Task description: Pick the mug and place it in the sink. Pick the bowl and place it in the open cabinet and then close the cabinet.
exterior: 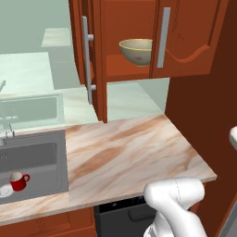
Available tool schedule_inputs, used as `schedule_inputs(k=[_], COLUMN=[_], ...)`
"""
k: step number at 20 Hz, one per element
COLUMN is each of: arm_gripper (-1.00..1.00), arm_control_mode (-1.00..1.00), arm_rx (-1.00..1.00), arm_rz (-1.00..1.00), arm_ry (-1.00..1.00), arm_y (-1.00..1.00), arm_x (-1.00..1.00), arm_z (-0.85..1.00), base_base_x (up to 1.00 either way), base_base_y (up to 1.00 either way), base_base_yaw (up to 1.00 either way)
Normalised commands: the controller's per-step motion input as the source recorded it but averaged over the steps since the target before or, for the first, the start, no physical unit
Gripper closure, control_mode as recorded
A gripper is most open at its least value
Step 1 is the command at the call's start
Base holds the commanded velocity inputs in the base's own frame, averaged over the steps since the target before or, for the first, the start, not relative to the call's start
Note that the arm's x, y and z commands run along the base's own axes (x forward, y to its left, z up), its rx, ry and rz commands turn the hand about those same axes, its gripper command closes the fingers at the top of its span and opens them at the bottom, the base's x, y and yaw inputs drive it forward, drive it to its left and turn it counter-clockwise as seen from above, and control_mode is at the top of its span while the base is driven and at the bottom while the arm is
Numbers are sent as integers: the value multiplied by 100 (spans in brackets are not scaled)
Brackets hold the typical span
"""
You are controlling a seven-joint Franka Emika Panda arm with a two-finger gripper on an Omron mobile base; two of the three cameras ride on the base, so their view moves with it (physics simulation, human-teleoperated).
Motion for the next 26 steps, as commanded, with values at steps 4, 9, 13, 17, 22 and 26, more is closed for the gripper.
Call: schedule_inputs(k=[4, 9, 13, 17, 22, 26], arm_gripper=[-100, -100, -100, -100, -100, -100], arm_control_mode=[-100, -100, -100, -100, -100, -100], arm_rx=[-3, -3, -1, 0, 0, 0], arm_rz=[-6, -4, -4, -3, -1, 0], arm_ry=[-4, -3, -3, 0, 0, 0], arm_y=[88, 91, 83, 74, 45, 3], arm_x=[-34, -25, -27, -13, 0, 23], arm_z=[-17, -13, -15, -24, -32, -56], base_base_x=[0, 0, 0, 0, 0, 0], base_base_y=[0, 0, 0, 0, 0, 0], base_base_yaw=[0, 0, 0, 0, 0, 0])
